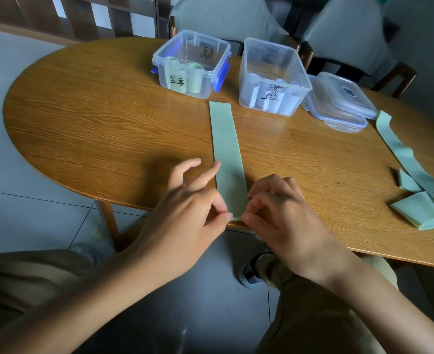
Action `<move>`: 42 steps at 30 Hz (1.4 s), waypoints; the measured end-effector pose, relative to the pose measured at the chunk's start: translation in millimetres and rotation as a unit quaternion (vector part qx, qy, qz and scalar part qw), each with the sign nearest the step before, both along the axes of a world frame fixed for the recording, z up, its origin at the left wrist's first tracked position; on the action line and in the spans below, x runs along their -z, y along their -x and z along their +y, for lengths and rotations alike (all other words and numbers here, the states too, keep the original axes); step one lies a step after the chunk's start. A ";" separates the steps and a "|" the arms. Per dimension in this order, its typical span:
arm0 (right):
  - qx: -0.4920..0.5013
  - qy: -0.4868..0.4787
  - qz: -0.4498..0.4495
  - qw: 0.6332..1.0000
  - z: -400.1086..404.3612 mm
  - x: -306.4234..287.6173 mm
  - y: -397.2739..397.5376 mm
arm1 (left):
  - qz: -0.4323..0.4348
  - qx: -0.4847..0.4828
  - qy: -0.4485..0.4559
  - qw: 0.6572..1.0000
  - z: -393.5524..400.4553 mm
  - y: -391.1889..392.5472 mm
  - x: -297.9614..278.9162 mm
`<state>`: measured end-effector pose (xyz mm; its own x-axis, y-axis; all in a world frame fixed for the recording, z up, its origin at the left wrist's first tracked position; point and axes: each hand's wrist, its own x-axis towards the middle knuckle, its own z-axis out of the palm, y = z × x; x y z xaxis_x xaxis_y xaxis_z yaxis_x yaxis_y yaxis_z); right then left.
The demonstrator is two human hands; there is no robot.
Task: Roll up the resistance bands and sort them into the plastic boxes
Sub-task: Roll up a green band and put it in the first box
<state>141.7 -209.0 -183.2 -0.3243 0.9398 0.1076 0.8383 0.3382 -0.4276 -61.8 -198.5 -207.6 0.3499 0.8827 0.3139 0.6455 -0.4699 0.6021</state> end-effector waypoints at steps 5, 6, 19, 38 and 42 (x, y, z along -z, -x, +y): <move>0.057 0.029 0.002 0.998 6.6 -4.7 6.9 | 0.012 -0.049 -0.001 0.999 1.3 -5.1 -2.2; 0.065 0.033 0.007 0.997 6.9 -6.9 8.2 | 0.013 -0.055 -0.012 0.998 3.0 -5.5 -2.5; 0.041 -0.136 0.000 0.990 -3.8 -3.5 9.2 | 0.002 -0.012 -0.100 0.995 -1.9 -7.3 -7.6; -0.027 -0.223 -0.013 0.974 -20.4 15.7 -2.5 | 0.040 0.050 -0.206 0.976 -3.0 0.9 11.1; 0.027 -0.169 0.042 0.984 -19.3 15.7 1.1 | 0.012 0.033 -0.169 0.985 1.6 -0.1 15.3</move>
